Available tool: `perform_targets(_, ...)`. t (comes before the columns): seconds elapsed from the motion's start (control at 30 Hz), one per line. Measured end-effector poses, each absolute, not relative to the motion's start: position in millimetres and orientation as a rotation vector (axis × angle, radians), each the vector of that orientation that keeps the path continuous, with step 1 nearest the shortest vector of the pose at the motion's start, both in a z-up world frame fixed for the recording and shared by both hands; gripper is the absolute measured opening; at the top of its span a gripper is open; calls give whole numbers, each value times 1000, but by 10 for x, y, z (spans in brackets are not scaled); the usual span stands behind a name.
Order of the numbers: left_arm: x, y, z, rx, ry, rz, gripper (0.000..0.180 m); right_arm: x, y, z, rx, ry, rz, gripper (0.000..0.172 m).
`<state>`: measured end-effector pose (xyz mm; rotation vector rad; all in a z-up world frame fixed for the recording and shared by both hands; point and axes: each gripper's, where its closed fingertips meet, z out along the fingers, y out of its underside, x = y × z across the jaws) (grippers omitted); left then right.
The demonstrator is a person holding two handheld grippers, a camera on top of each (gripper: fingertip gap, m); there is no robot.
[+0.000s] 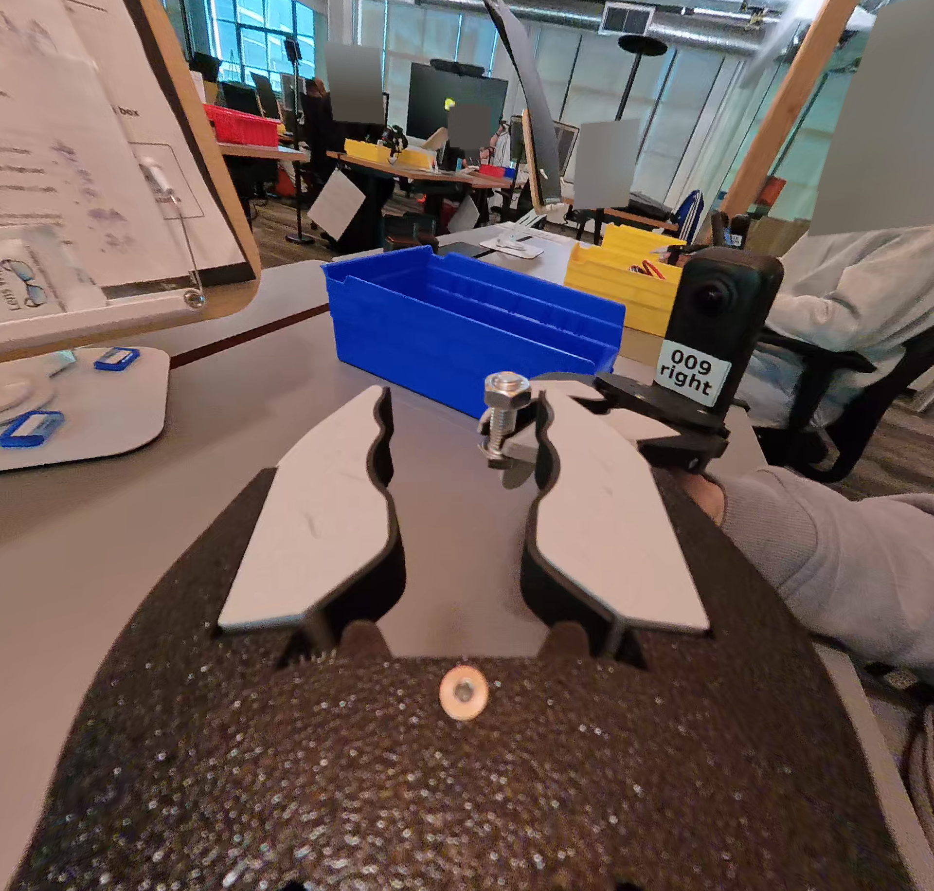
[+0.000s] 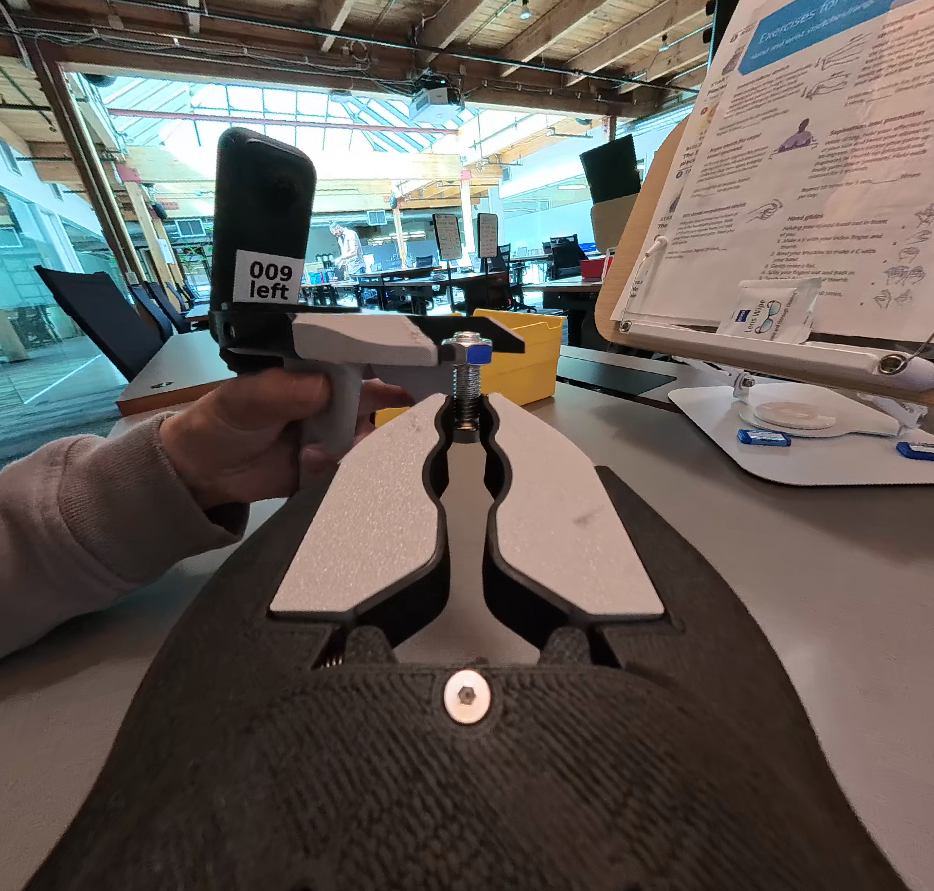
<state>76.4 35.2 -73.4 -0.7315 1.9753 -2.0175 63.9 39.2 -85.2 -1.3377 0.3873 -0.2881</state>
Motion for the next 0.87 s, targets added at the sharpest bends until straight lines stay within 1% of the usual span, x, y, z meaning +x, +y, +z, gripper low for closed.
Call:
perform_targets(0.13,872,480,-775,-817,1940,-1969,53,675,368,-865,-1337,412,-287,9)
perform_targets(0.17,930,563,-781,-853,1905,-1941,46,672,358,-854,-1330,409,-279,9)
perform_targets(0.4,973,748,-654,-881,1778,-2041,51,673,342,-815,-1298,428,-216,9)
perform_targets(0.53,1116,914,-748,-940,1680,-1945,51,681,321,-787,-1304,440,-204,9)
perform_targets(0.63,1166,943,-873,-989,1718,-1923,51,656,283,-675,-1353,435,-215,9)
perform_targets(0.73,1155,909,-897,-1005,1748,-1947,51,726,51,-579,-1478,522,-238,9)
perform_targets(0.87,1153,864,-958,-993,1791,-1907,51,935,-653,-440,-1604,640,-362,9)
